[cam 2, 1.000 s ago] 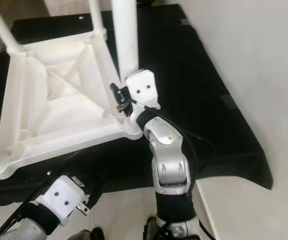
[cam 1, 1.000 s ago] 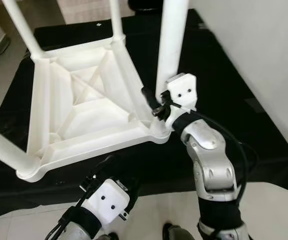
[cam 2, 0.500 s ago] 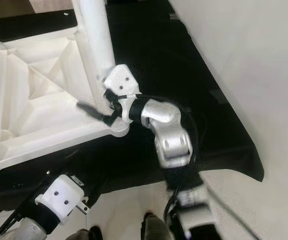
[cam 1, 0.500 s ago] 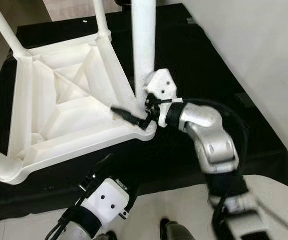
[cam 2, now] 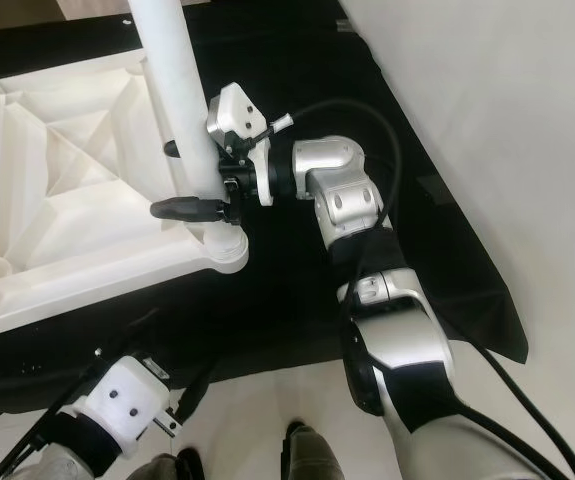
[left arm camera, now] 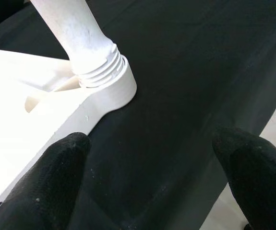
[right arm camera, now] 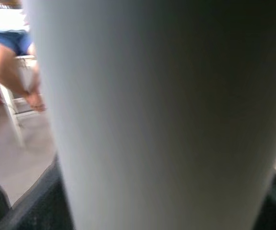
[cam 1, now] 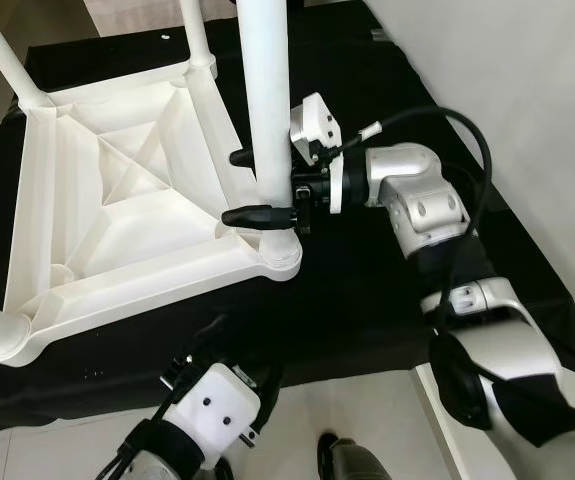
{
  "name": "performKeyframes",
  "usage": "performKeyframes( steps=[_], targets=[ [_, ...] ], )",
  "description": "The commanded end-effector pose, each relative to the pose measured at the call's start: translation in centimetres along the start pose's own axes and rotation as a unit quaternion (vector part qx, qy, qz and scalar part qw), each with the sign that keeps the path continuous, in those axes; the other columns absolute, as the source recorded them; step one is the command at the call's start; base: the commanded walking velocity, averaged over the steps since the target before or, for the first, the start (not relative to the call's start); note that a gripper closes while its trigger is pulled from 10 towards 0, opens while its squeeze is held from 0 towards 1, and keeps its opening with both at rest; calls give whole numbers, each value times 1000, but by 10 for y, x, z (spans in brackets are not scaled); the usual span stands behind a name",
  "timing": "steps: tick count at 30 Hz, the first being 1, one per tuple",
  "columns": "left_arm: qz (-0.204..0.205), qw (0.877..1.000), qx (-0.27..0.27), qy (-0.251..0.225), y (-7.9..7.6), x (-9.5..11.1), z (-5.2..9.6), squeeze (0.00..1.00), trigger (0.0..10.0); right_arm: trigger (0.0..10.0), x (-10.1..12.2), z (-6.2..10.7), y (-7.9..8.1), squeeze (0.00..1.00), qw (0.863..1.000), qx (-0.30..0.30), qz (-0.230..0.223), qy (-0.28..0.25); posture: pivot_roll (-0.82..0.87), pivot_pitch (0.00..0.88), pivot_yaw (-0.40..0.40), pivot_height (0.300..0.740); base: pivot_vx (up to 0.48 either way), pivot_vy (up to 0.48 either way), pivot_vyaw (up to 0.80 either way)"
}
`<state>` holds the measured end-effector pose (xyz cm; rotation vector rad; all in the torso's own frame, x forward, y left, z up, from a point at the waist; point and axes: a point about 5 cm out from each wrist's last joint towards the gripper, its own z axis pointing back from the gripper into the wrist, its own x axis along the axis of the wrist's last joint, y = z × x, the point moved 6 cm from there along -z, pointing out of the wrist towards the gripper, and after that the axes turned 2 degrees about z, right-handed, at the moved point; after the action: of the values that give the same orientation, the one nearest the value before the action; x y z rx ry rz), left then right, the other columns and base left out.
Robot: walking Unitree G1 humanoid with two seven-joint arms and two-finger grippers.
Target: Building children table
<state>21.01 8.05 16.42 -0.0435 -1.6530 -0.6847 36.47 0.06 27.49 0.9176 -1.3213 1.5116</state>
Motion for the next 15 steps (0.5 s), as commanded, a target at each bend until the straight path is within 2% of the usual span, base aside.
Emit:
performKeyframes(
  steps=[1,2,11,15],
  targets=[
    [-4,1000,-3,8,-2,-1,4,0,10000,3647,-3,-10,7,0,999,36,5,6,46,269,-5,740,0,0,0],
    [-3,1000,-3,9,-2,0,4,0,10000,0,-4,-10,7,0,999,45,3,6,46,269,-5,740,0,0,0],
    [-1,1000,-3,9,-3,0,4,0,10000,0,-5,-4,3,0,999,47,-6,-5,37,272,0,740,0,0,0],
    [0,1000,-3,8,-2,-1,3,0,10000,0,-9,10,-10,0,1000,-20,-3,-16,18,269,5,740,0,0,0]
  ],
)
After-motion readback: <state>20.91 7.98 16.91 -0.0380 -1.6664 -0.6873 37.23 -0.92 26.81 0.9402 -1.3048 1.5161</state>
